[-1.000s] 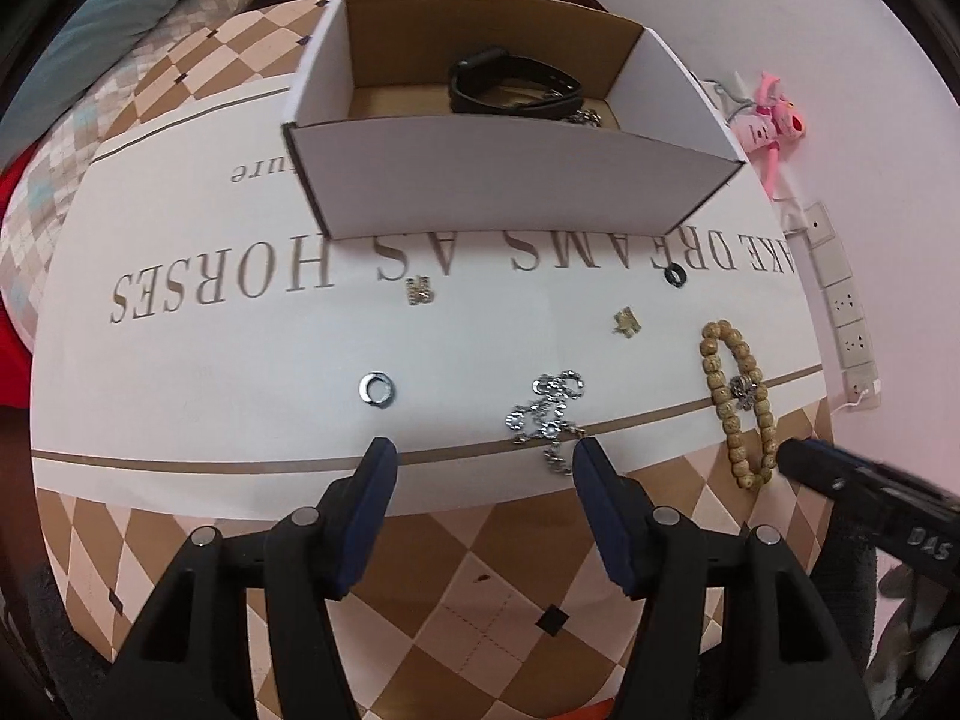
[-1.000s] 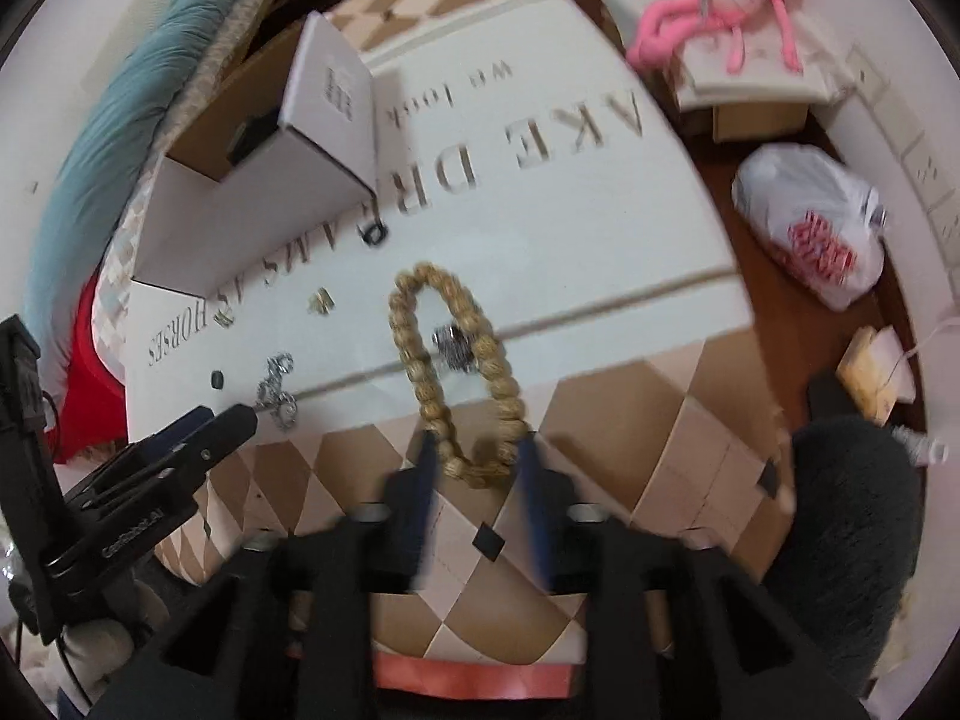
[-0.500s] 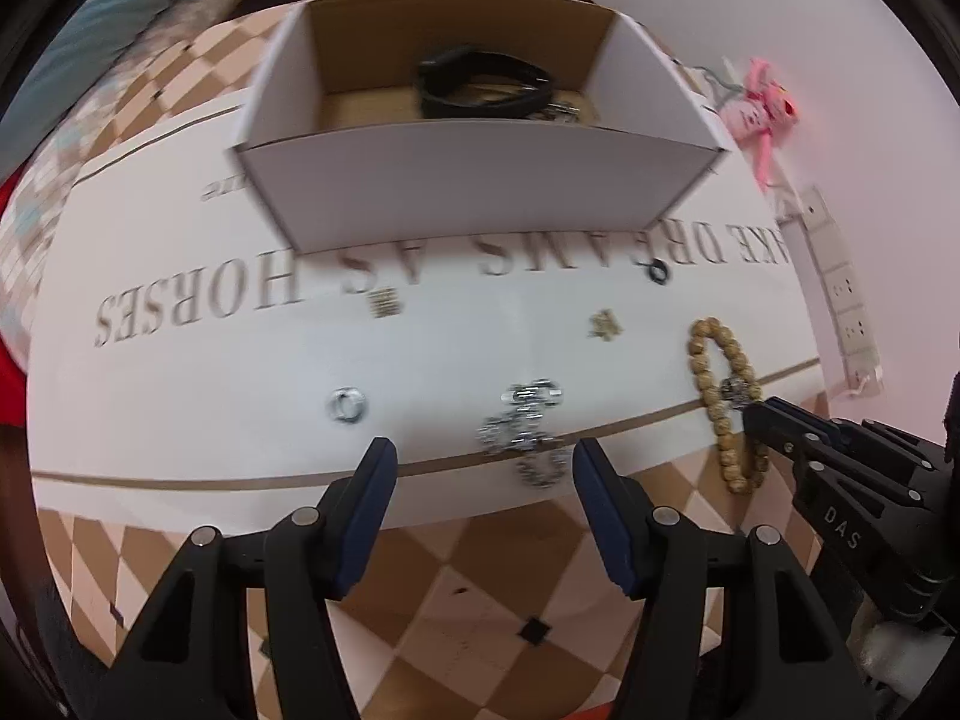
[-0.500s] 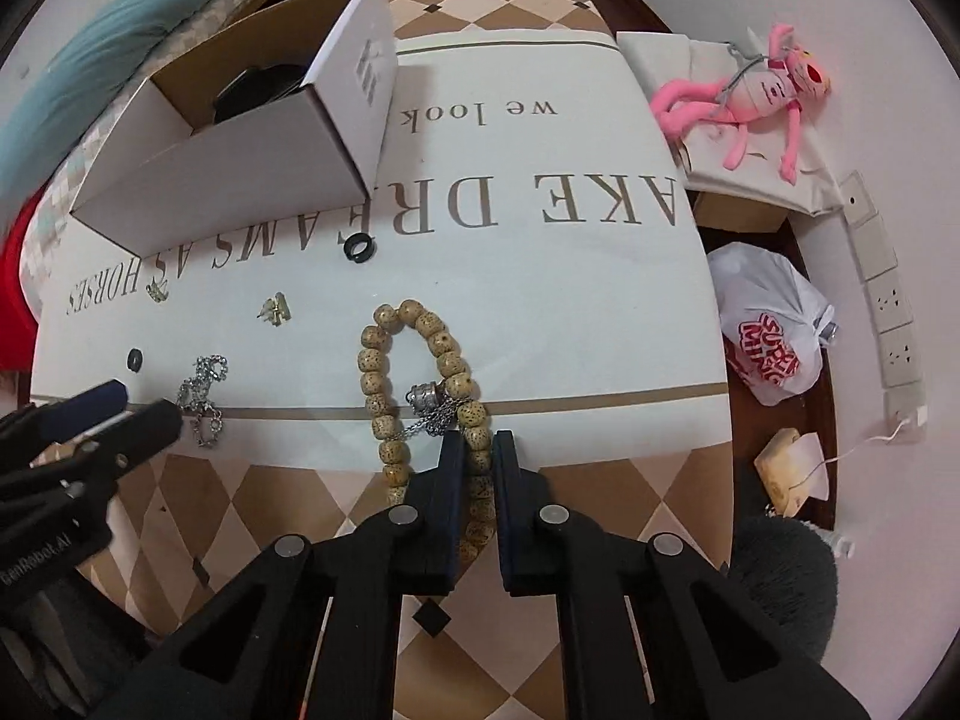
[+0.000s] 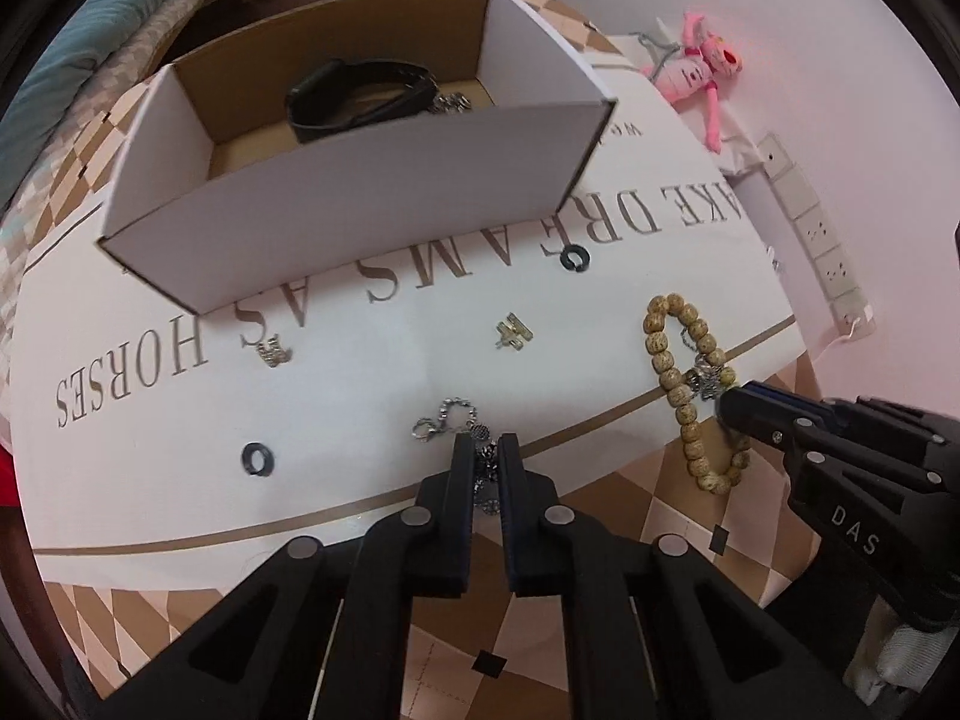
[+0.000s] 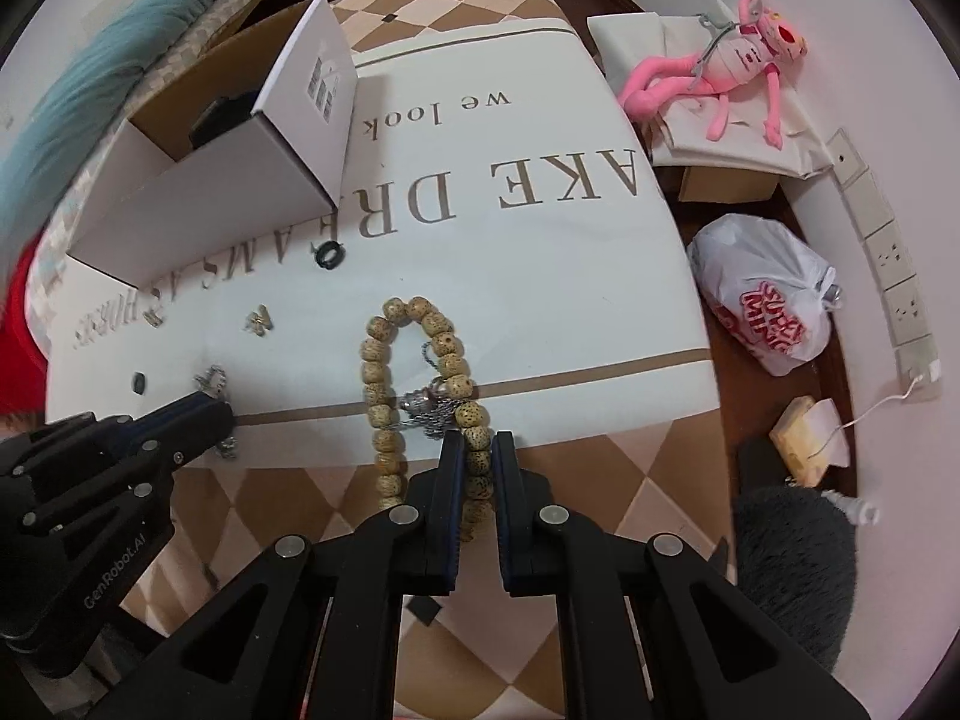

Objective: Organize jewelry
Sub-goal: 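Lift and carry the beads and necklace in both grippers over the white box, then lower both items into the box and open both grippers, then raise both grippers out of the white box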

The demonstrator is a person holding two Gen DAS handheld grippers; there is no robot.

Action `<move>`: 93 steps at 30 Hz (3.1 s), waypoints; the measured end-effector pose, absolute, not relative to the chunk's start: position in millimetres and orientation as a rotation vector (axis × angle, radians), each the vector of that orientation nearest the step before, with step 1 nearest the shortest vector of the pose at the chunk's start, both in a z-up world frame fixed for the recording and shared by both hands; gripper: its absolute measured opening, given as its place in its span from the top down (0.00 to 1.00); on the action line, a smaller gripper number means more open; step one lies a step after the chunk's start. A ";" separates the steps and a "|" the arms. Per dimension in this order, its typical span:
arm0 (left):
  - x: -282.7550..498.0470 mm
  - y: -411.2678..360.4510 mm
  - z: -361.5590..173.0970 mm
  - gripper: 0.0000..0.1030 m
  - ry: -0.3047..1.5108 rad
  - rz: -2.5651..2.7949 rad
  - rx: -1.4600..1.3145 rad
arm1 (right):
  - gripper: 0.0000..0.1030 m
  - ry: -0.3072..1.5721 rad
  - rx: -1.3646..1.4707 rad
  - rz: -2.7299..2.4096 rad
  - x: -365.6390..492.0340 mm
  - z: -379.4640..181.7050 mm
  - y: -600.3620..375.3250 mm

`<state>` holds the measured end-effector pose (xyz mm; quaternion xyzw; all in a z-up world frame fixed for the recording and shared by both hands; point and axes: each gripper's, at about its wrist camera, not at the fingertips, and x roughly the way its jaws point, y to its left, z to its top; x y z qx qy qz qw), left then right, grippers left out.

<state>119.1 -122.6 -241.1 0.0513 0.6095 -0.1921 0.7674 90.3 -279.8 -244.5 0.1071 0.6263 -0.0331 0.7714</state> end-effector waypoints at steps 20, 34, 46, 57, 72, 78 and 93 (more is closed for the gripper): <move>136.1 -53.3 -80.1 0.95 1.077 -0.495 -0.148 | 0.91 1.102 0.404 0.177 111.6 -106.5 -263.1; 240.6 -36.3 -115.1 0.95 1.186 -0.422 -0.127 | 0.91 1.169 0.335 0.300 226.5 -111.6 -212.7; 254.6 -19.4 -145.8 0.58 1.249 -0.191 -0.070 | 0.54 1.311 0.263 0.191 255.9 -165.7 -222.1; 224.7 -15.3 -165.1 0.01 1.118 -0.050 0.032 | 0.02 1.239 -0.019 -0.049 227.5 -175.8 -218.8; 196.9 -20.1 -153.3 0.00 1.057 -0.014 0.025 | 0.00 1.156 -0.021 -0.107 202.8 -161.5 -220.7; 172.3 -20.7 -124.5 0.00 0.988 -0.020 0.034 | 0.00 1.076 -0.017 -0.109 183.0 -131.5 -216.3; 115.0 -19.0 -55.6 0.00 0.870 -0.074 0.010 | 0.00 0.938 0.028 -0.088 122.3 -60.8 -214.8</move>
